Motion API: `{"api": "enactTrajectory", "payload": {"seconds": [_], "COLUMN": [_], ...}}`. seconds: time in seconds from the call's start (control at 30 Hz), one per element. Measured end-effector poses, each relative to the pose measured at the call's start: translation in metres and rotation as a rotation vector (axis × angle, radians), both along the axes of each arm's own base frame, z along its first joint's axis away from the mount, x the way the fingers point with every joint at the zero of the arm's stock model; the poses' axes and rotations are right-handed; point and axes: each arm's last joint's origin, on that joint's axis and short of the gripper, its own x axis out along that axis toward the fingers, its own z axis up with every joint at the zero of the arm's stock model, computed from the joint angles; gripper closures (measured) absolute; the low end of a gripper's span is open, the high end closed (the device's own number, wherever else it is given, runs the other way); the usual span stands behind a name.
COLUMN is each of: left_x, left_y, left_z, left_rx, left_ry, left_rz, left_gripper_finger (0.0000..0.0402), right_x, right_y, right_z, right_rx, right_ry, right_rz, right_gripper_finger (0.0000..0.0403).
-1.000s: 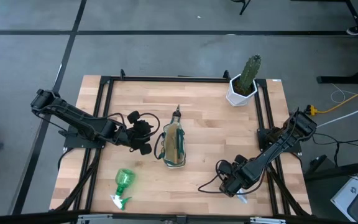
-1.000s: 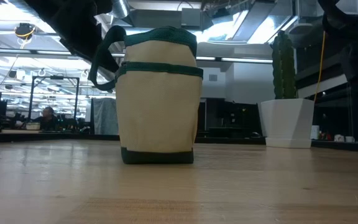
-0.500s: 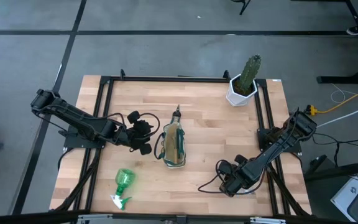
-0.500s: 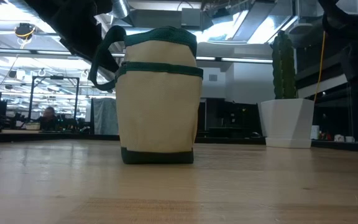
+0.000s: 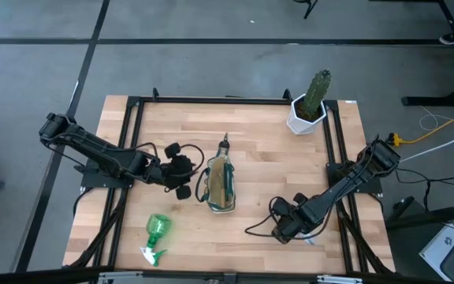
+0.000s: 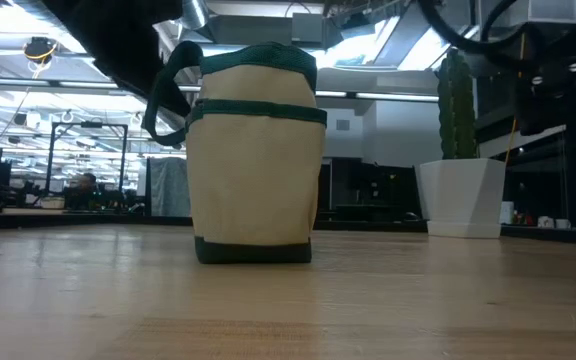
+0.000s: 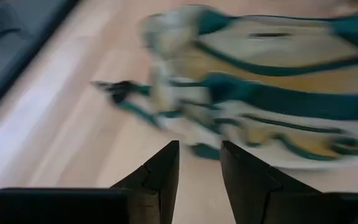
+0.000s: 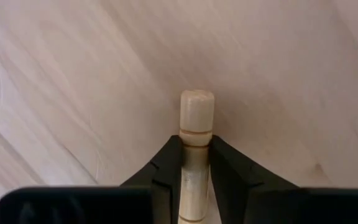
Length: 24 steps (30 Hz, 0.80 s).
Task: Pick & Place Garden tools in Gardening bag
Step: Put the brown trowel into the gardening bag
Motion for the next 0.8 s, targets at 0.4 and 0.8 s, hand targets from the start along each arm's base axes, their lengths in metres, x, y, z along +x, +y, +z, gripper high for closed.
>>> {"api": "enactTrajectory", "payload": {"seconds": [0.4, 0.8], "left_x": [-0.018, -0.078], "left_y": [0.001, 0.020], "left_z": [0.031, 0.072], "left_rx": [0.064, 0.104], "left_ry": [-0.085, -0.241], "left_rz": [-0.227, -0.279], "left_gripper_finger": [0.0289, 0.0292], "right_x": [0.007, 0.024], "right_y": [-0.009, -0.020], "right_z": [0.000, 0.001], "right_rx": [-0.029, -0.051], "right_ry": [-0.014, -0.109], "right_rz": [0.024, 0.041], "right_gripper_finger": [0.0333, 0.0334]}}
